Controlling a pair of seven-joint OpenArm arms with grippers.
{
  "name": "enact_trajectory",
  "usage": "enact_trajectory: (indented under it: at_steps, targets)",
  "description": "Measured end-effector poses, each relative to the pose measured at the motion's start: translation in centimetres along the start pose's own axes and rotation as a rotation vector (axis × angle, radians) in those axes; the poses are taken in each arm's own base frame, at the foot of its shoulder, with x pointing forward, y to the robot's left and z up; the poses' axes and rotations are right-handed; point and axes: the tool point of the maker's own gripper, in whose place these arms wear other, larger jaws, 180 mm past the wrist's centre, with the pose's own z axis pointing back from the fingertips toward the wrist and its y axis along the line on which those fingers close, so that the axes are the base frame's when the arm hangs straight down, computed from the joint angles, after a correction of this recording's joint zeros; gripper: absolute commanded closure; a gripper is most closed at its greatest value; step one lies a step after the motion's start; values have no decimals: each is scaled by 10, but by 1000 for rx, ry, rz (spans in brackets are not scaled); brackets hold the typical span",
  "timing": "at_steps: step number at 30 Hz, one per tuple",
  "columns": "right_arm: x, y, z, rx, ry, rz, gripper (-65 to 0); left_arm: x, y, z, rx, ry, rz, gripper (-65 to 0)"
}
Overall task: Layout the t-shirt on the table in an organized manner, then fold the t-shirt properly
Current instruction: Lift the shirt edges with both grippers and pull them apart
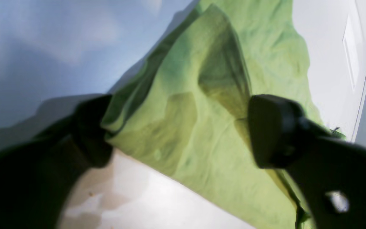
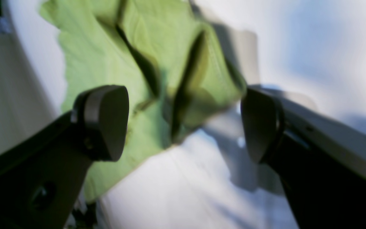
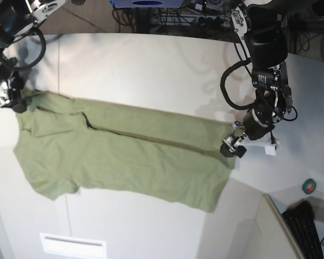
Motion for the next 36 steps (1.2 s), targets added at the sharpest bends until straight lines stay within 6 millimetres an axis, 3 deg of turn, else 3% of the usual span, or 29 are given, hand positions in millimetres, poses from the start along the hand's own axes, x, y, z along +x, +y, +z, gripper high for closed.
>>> enact_trajectory:
  at_steps: [6, 9, 10, 15, 18, 24, 28, 31, 33, 36]
  targets:
    - [2, 1, -4, 17, -19, -16, -516, -11, 4, -9, 13, 47, 36, -202]
    - [2, -2, -5, 8, -22, -13, -404, -17, 6, -11, 18, 66, 46, -18]
    - [1, -4, -5, -2, -20, -10, -339, -19, 7, -11, 20, 72, 48, 0]
    - [-8, -14, -5, -48, 43, -2, 0, -20, 6, -11, 20, 76, 48, 0]
    - [7, -13, -3, -78, 45, 12, 0, -18, 4, -8, 25, 84, 34, 0]
    - [34, 11, 2, -50, 103, 62, 0, -14, -8, 4, 12, 132, -23, 0]
    - [36, 16, 7, -57, 150, 59, 0, 0, -28, 19, -30, 123, -72, 0]
    - [46, 22, 20, -97, 151, 52, 0, 4, -32, 35, -7, 121, -55, 0]
    - [62, 44, 30, -78, 114, 84, 0, 12, -38, 43, 6, 98, -46, 0]
    - [86, 94, 37, -2, 69, 140, 0, 38, -74, 52, -76, 18, -81, 0]
